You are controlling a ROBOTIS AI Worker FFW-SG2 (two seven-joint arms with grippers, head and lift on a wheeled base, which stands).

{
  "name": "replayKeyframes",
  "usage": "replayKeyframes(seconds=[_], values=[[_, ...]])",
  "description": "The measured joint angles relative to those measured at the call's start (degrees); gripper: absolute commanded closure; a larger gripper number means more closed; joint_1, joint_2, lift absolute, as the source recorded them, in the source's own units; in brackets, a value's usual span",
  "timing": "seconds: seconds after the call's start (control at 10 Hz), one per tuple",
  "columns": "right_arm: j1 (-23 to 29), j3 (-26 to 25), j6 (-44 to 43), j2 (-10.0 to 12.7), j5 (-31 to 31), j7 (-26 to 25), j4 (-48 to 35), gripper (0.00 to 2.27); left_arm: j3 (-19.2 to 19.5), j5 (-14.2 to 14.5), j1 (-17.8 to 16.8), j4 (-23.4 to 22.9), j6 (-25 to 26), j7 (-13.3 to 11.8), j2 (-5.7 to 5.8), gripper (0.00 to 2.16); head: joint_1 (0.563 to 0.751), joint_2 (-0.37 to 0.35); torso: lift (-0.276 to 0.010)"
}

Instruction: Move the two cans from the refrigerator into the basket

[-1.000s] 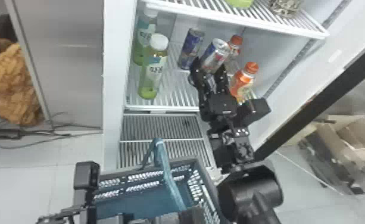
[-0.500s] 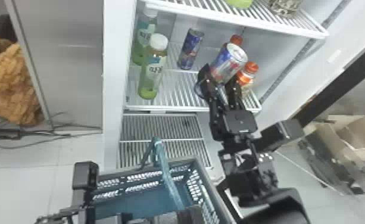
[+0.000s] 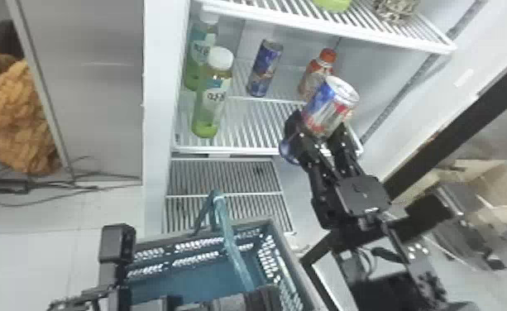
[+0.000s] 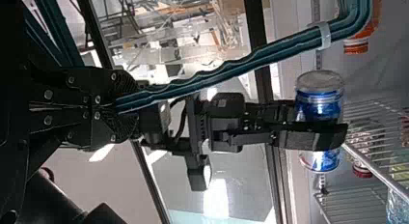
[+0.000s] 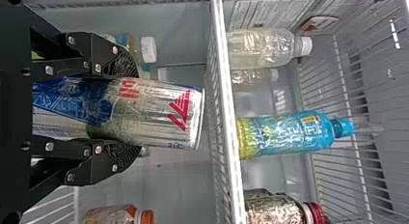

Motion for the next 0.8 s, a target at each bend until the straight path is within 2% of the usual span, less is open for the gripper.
replayKeyframes(seconds=[0.4,0.8], values=[[10.35,-3.33,11.89,0.29,-1.38,1.44,-11.91,1.08,0.14,0.0,0.34,-0.01,-0.11,-0.05,0.01,1.18,0.695,-0.35,-0.276],[15.47,-6.34,19.75,1.32,-1.33,1.46,-16.38,1.08,0.29,0.0,0.56,-0.04,-0.13,-0.07,-0.03,1.18,0.695,-0.35,-0.276]])
